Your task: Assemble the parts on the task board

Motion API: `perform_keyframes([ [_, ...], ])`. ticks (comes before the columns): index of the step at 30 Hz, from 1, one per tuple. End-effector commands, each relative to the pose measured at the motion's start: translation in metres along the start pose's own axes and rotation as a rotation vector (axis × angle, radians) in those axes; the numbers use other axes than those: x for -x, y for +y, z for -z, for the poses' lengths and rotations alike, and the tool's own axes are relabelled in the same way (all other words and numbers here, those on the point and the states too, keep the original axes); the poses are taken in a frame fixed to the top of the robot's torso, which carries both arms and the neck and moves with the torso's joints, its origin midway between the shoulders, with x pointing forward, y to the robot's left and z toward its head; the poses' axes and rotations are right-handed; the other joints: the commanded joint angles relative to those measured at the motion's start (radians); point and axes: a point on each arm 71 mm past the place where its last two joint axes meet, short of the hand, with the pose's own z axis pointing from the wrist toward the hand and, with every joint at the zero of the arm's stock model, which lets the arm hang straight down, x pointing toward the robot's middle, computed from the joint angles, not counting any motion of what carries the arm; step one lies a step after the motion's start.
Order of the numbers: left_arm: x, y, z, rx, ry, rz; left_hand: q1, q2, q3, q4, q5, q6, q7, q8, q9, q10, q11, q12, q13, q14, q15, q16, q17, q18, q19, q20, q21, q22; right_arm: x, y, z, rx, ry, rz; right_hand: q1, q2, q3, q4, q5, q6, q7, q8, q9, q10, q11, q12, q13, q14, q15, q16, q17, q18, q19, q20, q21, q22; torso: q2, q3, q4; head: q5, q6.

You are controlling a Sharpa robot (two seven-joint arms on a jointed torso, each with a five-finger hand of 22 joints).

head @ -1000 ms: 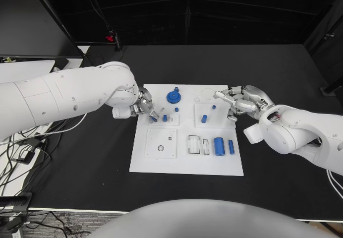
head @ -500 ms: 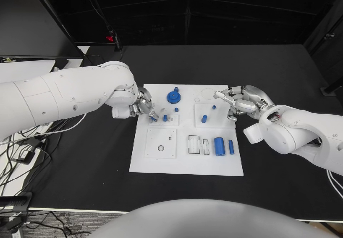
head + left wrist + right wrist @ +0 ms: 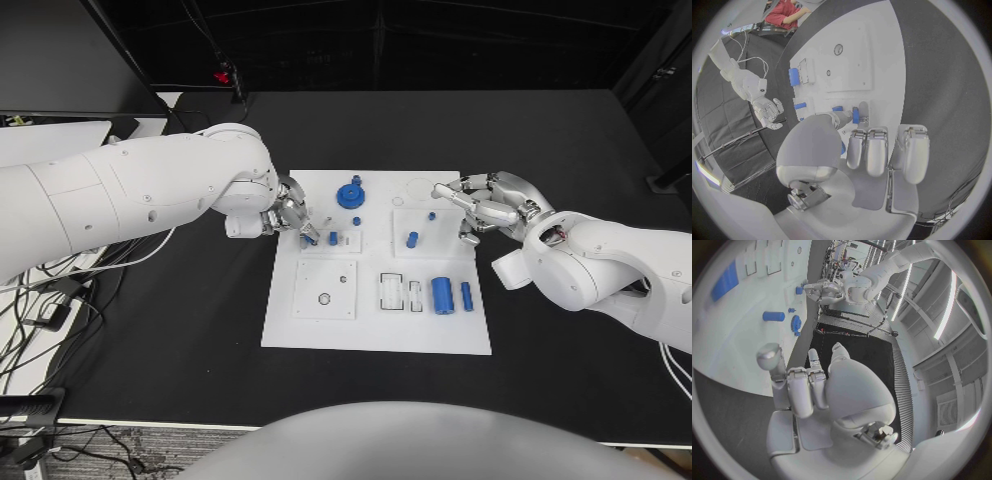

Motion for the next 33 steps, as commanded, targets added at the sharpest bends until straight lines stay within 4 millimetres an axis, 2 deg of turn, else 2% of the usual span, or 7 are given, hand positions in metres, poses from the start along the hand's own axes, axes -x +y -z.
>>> perform_keyframes([
  [1,-0.0028,0.0008,-0.0016,0.004,0.02,-0.009,-0.001,0.009,0.06,-0.066,0.003,0.04,-0.034,-0.006,-0.001,0.107,0.007,-0.001,0.263,0.106,0.008,0.001,0.263,-0.007,0.104,-0.008,0.003,0.263,-0.0007,0.0018,0.0002,0.012,0.004,0.001,0.011,0.002,-0.004,0.001,0.004,-0.006,-0.001,0.006,-0.002,0.11,0.001,-0.006,0.095,0.055,0.0,-0.001,0.177,0.007,-0.008,0.0,-0.005,0.0,0.001,0.0006,-0.0007,-0.001,0.0],
  [8,-0.0032,-0.0002,-0.0027,0.002,0.023,-0.011,-0.003,0.01,0.06,-0.067,0.002,0.039,-0.033,-0.009,-0.001,0.107,0.007,-0.001,0.263,0.106,0.009,0.001,0.263,-0.007,0.104,-0.008,0.003,0.263,-0.0011,0.0019,0.0003,0.011,0.005,0.0,0.011,0.002,-0.004,0.001,0.004,-0.006,-0.001,0.006,-0.002,0.11,0.001,-0.006,0.095,0.055,0.0,-0.001,0.177,0.007,-0.008,0.0,-0.005,0.0,0.001,-0.0003,-0.0006,-0.007,0.0],
  [15,-0.0036,-0.0015,-0.0037,0.0,0.027,-0.014,-0.003,0.01,0.06,-0.067,0.002,0.039,-0.033,-0.009,-0.001,0.107,0.007,-0.001,0.263,0.106,0.009,0.001,0.263,-0.007,0.104,-0.008,0.003,0.263,-0.0015,0.0021,0.0002,0.012,0.006,0.0,0.011,0.002,-0.004,0.001,0.004,-0.006,-0.001,0.006,-0.002,0.11,0.001,-0.006,0.095,0.055,0.0,-0.001,0.177,0.007,-0.008,0.0,-0.005,0.0,0.0,0.0005,0.0015,-0.007,0.0],
  [33,-0.0065,-0.0034,-0.0056,-0.005,0.04,-0.023,-0.006,0.012,0.06,-0.07,0.002,0.038,-0.032,-0.015,-0.001,0.107,0.009,-0.001,0.263,0.106,0.01,0.001,0.263,-0.007,0.104,-0.008,0.003,0.263,-0.0018,0.0021,0.0,0.012,0.007,0.0,0.012,0.003,-0.005,0.001,0.004,-0.007,-0.001,0.007,-0.002,0.11,0.002,-0.006,0.095,0.055,0.0,-0.001,0.178,0.007,-0.008,0.0,-0.005,0.0,0.0,0.0005,-0.0003,-0.006,0.0],
])
